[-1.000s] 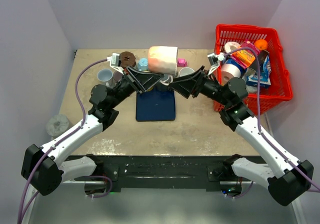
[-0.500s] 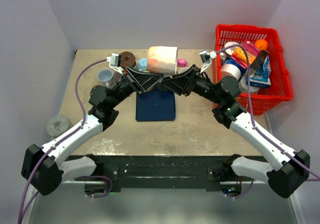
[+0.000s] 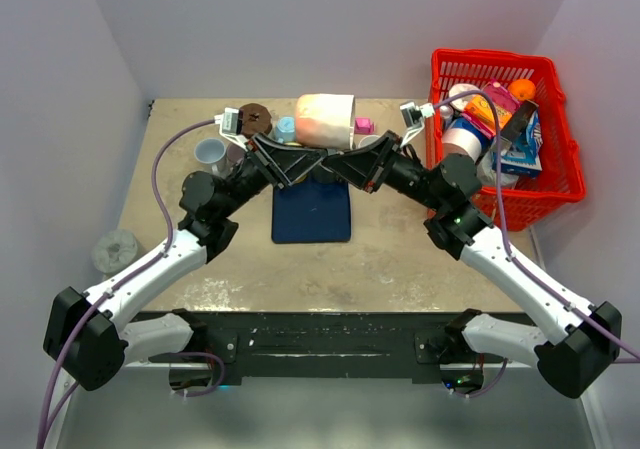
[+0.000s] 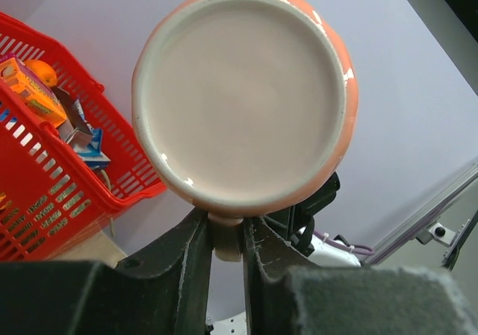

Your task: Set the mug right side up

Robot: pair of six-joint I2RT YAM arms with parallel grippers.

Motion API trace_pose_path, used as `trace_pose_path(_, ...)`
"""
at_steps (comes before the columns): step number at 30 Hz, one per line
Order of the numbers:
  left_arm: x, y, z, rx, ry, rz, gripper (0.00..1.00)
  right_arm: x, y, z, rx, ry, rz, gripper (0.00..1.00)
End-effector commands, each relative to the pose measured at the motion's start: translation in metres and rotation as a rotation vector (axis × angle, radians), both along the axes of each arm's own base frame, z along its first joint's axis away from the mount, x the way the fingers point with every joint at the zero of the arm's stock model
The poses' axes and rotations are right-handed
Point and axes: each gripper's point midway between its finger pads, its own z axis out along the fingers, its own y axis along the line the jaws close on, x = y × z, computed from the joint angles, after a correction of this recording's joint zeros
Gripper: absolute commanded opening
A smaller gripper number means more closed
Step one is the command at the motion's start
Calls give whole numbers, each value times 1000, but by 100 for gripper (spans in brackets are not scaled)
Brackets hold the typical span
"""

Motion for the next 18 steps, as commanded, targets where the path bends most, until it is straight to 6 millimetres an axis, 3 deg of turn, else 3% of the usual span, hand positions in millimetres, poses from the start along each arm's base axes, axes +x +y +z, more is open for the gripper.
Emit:
trace_pose_path(1, -22, 11, 39, -65, -176, 5, 58, 8, -16, 29, 30, -57, -112, 0)
trace_pose_path(3, -22, 11, 38, -27, -211, 25, 75, 10, -21, 28, 1, -64, -148, 0)
trace_pose_path(4, -18, 6, 28, 38, -189, 22, 88, 12, -24, 26, -11, -60, -174, 0)
trace_pose_path(5, -15, 9, 39, 73, -220, 44, 92, 17, -31, 19, -49, -48, -225, 0)
trace_pose_path(6, -9, 7, 34, 158, -268, 90, 94, 20, -35, 18, -67, -44, -258, 0)
trace_pose_path(7, 3, 5, 10, 272, -180, 112, 98, 23, -38, 13, -93, -38, -283, 0)
trace_pose_path(8, 4, 9, 17, 307, -199, 146, 99, 31, -46, 1, -149, -21, -344, 0)
trace_pose_path(9, 9, 13, 10, 375, -234, 190, 99, 33, -51, 1, -169, -19, -377, 0)
trace_pose_path(10, 20, 19, -10, 453, -173, 244, 99, 36, -55, -5, -199, -8, -402, 0)
trace_pose_path(12, 26, 35, -21, 541, -184, 334, 99, 48, -70, -20, -286, 30, -506, 0)
trace_pose_path(16, 44, 78, -66, 761, -66, 540, 99, 76, -101, -53, -493, 102, -705, 0)
trace_pose_path(18, 46, 93, -75, 821, -63, 599, 99, 89, -120, -68, -603, 136, -817, 0)
